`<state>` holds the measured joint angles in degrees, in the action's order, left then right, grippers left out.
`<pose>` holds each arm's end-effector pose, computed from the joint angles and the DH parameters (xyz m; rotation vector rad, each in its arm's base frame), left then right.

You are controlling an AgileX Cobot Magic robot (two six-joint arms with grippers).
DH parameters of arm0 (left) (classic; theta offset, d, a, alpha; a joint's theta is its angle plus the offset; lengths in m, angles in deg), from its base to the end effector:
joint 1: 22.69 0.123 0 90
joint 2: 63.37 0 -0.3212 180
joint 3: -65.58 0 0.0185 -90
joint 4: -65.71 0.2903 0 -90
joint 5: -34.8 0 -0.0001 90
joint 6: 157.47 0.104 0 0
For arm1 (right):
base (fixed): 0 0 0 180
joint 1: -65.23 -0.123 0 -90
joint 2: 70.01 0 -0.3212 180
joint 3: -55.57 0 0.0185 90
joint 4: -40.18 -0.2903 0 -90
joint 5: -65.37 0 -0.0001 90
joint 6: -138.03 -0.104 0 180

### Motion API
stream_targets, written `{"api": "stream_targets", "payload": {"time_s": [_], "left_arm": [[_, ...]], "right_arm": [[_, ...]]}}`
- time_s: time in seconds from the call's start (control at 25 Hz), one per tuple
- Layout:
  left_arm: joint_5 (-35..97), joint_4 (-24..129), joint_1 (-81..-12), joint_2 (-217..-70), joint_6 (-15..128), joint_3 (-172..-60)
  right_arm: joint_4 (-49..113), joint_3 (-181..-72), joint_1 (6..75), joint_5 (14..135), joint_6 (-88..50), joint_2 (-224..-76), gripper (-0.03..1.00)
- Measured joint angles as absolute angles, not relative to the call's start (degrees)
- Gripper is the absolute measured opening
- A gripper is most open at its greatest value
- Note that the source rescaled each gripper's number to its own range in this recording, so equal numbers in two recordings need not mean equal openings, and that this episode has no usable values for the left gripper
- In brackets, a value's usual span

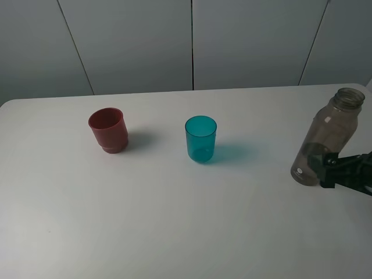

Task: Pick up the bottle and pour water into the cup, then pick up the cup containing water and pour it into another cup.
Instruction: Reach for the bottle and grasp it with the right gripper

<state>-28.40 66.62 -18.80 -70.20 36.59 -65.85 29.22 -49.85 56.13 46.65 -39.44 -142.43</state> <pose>0.0007 0.0015 0.2914 0.1828 2.0686 0.2113 0.1567 0.0187 0.1310 0.0088 2.2445 0.0915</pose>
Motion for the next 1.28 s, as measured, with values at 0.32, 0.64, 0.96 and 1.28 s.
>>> {"api": "stream_targets", "payload": {"time_s": [0.32,0.64,0.96,1.28], "left_arm": [[-28.4,66.6,-18.8,-70.2,36.6,-65.8],[-28.4,66.6,-18.8,-70.2,36.6,-65.8],[-28.4,66.6,-18.8,-70.2,36.6,-65.8],[-28.4,66.6,-18.8,-70.2,36.6,-65.8]], "right_arm": [[30.9,-49.8,56.1,42.1,-41.5,-150.6,0.99],[35.2,-49.7,56.1,36.9,-44.2,-156.8,0.99],[36.9,-49.3,56.1,27.7,-45.5,-160.2,0.99],[37.8,-49.2,56.1,22.7,-45.1,-165.2,0.99]]}}
